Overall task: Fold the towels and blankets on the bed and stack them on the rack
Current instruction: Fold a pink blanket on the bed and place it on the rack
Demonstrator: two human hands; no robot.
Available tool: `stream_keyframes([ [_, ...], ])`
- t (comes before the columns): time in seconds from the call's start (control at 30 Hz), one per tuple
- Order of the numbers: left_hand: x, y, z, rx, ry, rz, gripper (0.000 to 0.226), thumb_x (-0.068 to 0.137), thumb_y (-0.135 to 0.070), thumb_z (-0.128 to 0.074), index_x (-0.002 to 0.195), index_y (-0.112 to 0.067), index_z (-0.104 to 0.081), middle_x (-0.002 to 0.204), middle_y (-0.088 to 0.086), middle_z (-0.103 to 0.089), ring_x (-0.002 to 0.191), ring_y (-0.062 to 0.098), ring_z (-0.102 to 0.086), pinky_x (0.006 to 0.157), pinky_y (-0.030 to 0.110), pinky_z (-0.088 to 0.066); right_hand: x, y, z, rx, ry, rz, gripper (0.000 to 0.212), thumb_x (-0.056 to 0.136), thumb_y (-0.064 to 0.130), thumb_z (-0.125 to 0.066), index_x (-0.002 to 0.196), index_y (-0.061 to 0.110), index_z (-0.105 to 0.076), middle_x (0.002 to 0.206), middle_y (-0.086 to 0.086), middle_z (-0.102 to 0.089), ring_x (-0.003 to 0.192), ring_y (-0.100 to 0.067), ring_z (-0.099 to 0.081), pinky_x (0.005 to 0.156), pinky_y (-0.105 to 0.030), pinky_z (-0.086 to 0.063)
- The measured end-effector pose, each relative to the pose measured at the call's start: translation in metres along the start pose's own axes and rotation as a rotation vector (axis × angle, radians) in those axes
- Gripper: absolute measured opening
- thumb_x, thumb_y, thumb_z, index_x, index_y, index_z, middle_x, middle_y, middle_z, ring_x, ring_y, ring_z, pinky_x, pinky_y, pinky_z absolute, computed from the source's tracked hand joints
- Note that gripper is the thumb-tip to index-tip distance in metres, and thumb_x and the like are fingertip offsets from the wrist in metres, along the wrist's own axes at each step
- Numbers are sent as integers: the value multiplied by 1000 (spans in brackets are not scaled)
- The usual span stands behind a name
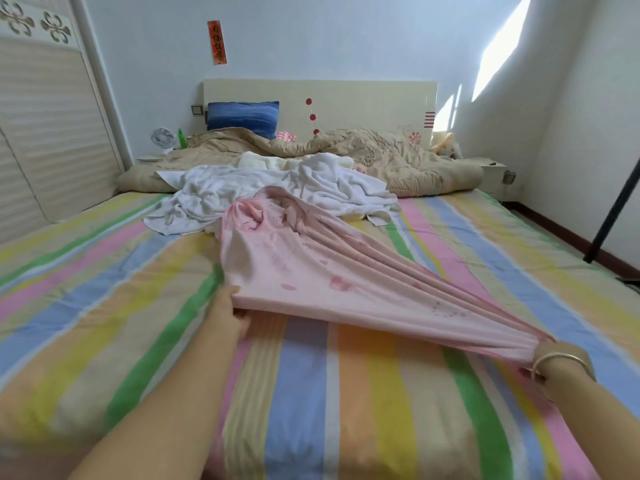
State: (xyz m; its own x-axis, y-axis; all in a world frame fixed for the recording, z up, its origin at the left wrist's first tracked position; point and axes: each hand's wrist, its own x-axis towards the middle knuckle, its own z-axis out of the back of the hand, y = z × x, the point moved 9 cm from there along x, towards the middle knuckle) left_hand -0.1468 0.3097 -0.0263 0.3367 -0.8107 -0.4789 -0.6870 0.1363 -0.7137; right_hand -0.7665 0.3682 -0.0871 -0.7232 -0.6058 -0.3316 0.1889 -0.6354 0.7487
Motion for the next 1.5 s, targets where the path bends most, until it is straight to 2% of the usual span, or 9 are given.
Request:
stream_keyframes([
  [0.23, 32, 10, 92, 558, -360, -64, 63, 68, -15, -72, 126, 1, -54, 118, 18, -63, 93, 33, -64, 69, 44, -56, -86, 37, -20, -214, -85, 218, 43, 91, 46, -54, 108, 8, -66, 110, -23, -66, 97, -40, -62, 79, -38, -46],
  [0.37, -16, 7, 75, 730, -409, -164, 50, 81, -14, -67, 124, 7, -54, 121, 23, -60, 106, 38, -61, 89, 43, -52, -106, 47, -36, -241, -103, 177, 50, 91, 36, -49, 134, 11, -39, 125, -22, -57, 110, -42, -56, 89, -45, -43],
  [0.6, -52, -39, 87, 796, -551, -408, 41, 86, -19, -58, 118, 7, -61, 118, 25, -64, 107, 42, -61, 88, 41, -49, -142, 63, -52, -447, -165, 371, 49, 90, 28, -52, 133, 7, -42, 131, -20, -47, 121, -38, -44, 97, -44, -39],
  [0.7, -59, -20, 54, 861, -287, -443, 54, 69, -35, -62, 107, 3, -67, 107, 22, -69, 98, 37, -66, 84, 43, -55, -190, 94, -78, -488, -192, 780, 70, 79, 51, -64, 136, 16, -47, 135, -14, -46, 126, -35, -39, 105, -47, -32],
  [0.8, -90, 17, -22, 839, 121, -428, 30, 71, -34, -73, 72, -7, -60, 74, 6, -64, 70, 21, -63, 60, 30, -54, -260, 111, -131, -472, 121, 1120, 115, 50, 101, -28, 138, 30, -46, 140, 2, -47, 136, -29, -35, 112, -48, -22],
  [0.9, -138, 21, -104, 857, 290, -595, 31, 79, -30, -73, 64, -15, -51, 67, 2, -57, 67, 17, -53, 65, 30, -45, -286, 91, -177, -728, 423, 1098, 122, 40, 104, -23, 146, 43, -26, 148, 16, -33, 146, -19, -14, 119, -43, -1],
  [1.07, -142, -8, -161, 673, 182, -823, 44, 68, -46, -56, 89, -9, -67, 109, 5, -63, 99, 20, -61, 90, 33, -49, -262, 95, -162, -555, 342, 1089, 18, 96, 36, -46, 94, 24, -60, 100, 0, -65, 95, -21, -56, 86, -32, -39],
  [1.2, -78, -9, -153, 859, -109, -720, 50, 71, -53, -45, 83, -10, -68, 100, 7, -67, 95, 31, -61, 88, 39, -52, -217, 107, -131, -138, 370, 849, 34, 100, 26, -43, 69, 14, -36, 63, 0, -41, 59, -14, -34, 56, -26, -29],
  [1.5, -12, -11, -281, 1164, -287, -804, 35, 93, -32, -51, 112, -6, -64, 121, 20, -63, 112, 37, -59, 94, 39, -46, -112, 157, -114, 207, 572, 637, 38, 100, 32, -48, 71, 6, -53, 70, -4, -42, 67, -10, -37, 61, -27, -33],
])
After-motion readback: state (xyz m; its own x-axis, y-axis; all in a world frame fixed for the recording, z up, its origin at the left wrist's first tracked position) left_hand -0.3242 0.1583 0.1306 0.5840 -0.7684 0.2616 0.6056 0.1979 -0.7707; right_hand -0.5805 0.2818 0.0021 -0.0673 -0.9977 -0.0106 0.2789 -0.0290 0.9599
